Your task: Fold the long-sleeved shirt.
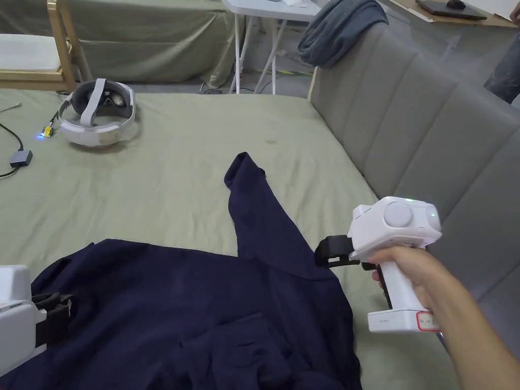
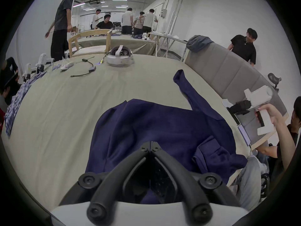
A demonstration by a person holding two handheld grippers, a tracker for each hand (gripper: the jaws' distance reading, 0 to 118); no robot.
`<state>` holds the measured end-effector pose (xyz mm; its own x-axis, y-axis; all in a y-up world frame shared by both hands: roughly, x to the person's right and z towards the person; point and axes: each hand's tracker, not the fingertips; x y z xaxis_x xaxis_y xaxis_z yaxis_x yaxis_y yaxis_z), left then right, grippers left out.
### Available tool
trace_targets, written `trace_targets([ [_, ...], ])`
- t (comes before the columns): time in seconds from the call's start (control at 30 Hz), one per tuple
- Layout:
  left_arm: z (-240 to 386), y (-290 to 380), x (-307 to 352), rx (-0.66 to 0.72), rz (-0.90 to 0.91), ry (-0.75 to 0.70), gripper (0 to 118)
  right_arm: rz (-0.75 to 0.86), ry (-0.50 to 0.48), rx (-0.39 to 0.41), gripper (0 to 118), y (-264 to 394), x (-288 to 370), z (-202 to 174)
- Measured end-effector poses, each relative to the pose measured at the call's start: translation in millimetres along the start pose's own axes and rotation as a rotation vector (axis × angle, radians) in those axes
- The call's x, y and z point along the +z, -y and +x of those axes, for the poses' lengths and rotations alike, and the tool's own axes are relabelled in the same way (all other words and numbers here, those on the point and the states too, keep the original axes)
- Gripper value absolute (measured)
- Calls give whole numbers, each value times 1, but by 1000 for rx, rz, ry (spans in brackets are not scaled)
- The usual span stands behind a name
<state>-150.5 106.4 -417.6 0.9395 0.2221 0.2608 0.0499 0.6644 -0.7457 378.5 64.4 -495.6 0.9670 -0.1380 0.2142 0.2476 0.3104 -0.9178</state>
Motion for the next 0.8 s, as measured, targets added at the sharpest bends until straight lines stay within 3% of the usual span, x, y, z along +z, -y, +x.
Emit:
trace_targets([
  [0.03,0,0,-2,-1,-4,1,4,-17,1,-19,81,0,-10,3],
  [0.17,3,0,-4,-16,-16,-1,4,-67,65,-11,70,-12,-57,6],
  [0.23,0,0,-9,-15,-27,-4,4,-98,58,-28,51,-13,-66,3],
  [0.33,-4,-1,-16,-15,-41,-21,4,-120,36,-38,46,2,-59,-12],
  [0.47,-7,-3,-24,-36,-66,-32,4,-132,91,36,39,6,-67,-20],
  [0.5,-9,-5,-25,-41,-70,-27,4,-135,90,40,31,6,-66,-22],
  [0.53,-10,-8,-27,-43,-72,-28,4,-139,73,46,14,7,-67,-23],
  [0.57,-13,-14,-29,-47,-74,-36,4,-145,54,54,8,16,-61,-31],
  [0.63,-22,-30,-34,-54,-59,-56,4,-145,104,127,8,19,-64,-35],
  [0.7,-33,-53,-41,-65,-18,-50,4,-149,93,81,8,14,-69,-30],
  [0.73,-39,-68,-46,-48,24,-65,9,-151,89,80,8,14,-69,-28],
  [0.77,-47,-85,-54,-40,41,-101,27,-152,81,80,8,14,-69,-26],
  [0.8,-53,-98,-62,-44,33,-92,57,-153,73,73,8,14,-69,-23],
])
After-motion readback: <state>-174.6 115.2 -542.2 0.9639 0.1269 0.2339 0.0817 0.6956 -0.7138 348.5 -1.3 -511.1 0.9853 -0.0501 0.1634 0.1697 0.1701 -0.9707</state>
